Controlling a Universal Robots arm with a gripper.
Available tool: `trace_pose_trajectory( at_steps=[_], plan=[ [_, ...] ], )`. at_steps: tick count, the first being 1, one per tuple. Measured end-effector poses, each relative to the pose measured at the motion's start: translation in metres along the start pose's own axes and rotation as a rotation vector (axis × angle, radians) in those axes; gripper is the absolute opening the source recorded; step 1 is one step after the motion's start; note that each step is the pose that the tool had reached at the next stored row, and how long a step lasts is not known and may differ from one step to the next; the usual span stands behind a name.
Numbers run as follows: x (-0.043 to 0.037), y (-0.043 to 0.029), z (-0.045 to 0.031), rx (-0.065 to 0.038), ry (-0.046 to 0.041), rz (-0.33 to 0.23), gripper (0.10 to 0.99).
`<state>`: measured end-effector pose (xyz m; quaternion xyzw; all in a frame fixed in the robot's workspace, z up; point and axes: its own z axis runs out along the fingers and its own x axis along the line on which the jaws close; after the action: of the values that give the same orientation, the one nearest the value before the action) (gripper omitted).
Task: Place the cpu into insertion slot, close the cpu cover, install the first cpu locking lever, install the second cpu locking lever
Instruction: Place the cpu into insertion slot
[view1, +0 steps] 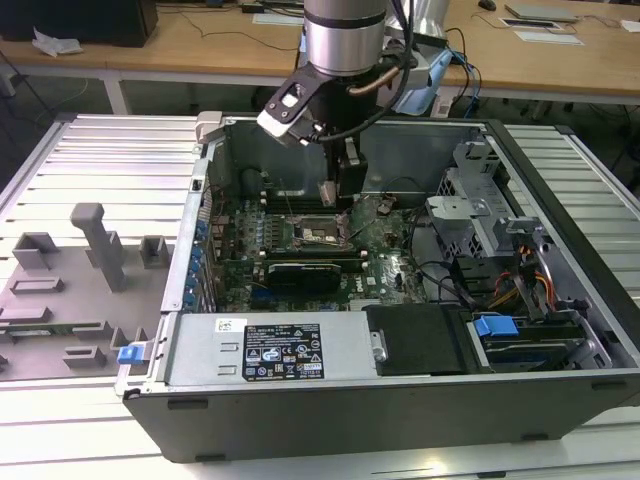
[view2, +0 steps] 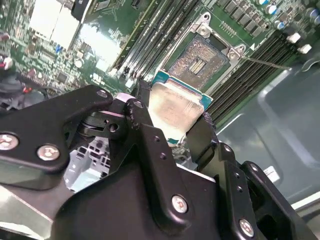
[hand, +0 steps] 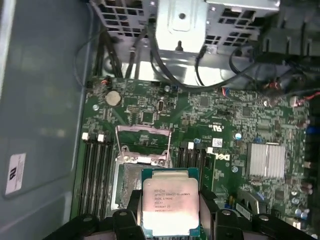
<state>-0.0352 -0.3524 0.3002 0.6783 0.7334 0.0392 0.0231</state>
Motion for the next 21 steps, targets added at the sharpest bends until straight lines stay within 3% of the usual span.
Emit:
trace_pose_trajectory(
  at_steps=[6, 16, 21],
  plan=[
    [0.0052, -0.0048, 0.0181, -0.001, -0.0033, 0.033, 0.541],
    [0.0125, -0.0121, 0.0396, -0.001, -0.0075, 0.057, 0.541],
    [0.0169, -0.0166, 0.0543, -0.001, -0.0093, 0.067, 0.541]
  ],
)
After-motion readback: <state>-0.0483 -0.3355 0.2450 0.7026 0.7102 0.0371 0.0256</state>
